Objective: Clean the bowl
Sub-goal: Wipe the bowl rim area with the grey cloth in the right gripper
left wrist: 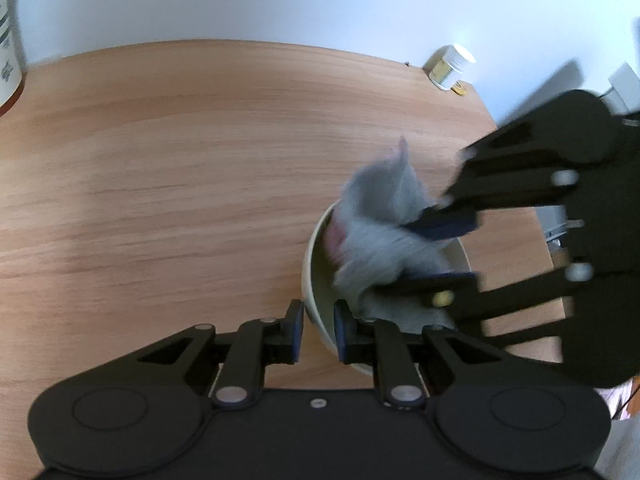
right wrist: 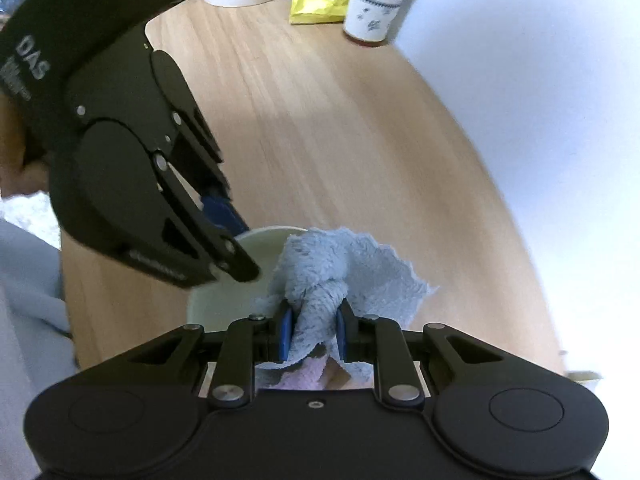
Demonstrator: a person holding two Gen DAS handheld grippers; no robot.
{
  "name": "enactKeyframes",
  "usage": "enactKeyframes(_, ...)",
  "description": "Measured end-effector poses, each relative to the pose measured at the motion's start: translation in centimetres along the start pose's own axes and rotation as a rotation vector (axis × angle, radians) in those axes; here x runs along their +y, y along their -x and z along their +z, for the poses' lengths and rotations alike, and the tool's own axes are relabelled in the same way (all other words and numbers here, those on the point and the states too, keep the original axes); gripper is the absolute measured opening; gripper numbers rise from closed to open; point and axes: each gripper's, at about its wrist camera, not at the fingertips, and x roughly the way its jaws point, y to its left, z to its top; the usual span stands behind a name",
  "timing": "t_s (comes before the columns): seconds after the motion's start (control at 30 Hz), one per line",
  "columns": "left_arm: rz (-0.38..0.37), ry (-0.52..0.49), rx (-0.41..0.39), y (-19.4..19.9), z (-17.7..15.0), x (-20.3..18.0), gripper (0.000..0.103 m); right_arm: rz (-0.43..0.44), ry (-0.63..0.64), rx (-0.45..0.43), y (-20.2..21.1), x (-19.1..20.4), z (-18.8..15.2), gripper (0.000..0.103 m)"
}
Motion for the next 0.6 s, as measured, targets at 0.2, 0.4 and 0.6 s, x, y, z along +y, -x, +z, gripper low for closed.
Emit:
enactKeyframes(0.2, -0.014, 0.024, 0.002, -0.1, -0.1, 0.6, 0.015, 0.117, -0.011, 0.018, -3.3, -1.4, 0.1, 0.022)
enactKeyframes(0.4, 0.009, 0.021, 0.009, -0.4, 0.0, 0.2, 0.015, 0.139, -0.015, 0.024, -4.4, -2.7, -0.5, 0.023)
enactKeyframes(0.6, 0.025, 0.027, 0.018, -0.4, 0.3, -0.1, 0.018, 0.011, 0.061, 0.099, -4.7, -2.4, -1.3, 0.023)
